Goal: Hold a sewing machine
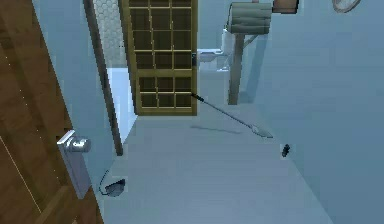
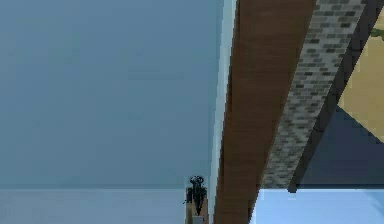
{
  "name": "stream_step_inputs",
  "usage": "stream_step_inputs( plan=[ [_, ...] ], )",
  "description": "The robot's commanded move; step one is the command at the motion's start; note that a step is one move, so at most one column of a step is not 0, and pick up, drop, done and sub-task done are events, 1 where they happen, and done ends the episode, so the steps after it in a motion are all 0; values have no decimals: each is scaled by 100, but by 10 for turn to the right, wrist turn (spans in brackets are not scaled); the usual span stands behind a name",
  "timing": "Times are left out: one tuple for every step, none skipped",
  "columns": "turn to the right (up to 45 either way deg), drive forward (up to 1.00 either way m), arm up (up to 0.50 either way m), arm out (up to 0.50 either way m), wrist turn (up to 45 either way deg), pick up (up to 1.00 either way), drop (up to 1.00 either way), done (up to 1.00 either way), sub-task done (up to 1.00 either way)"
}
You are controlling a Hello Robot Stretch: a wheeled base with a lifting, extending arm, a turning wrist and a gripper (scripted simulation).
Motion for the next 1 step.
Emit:
stream_step_inputs(
  plan=[
    [0, 0, 10, 0, 0, 0, 0, 0, 0]
  ],
)
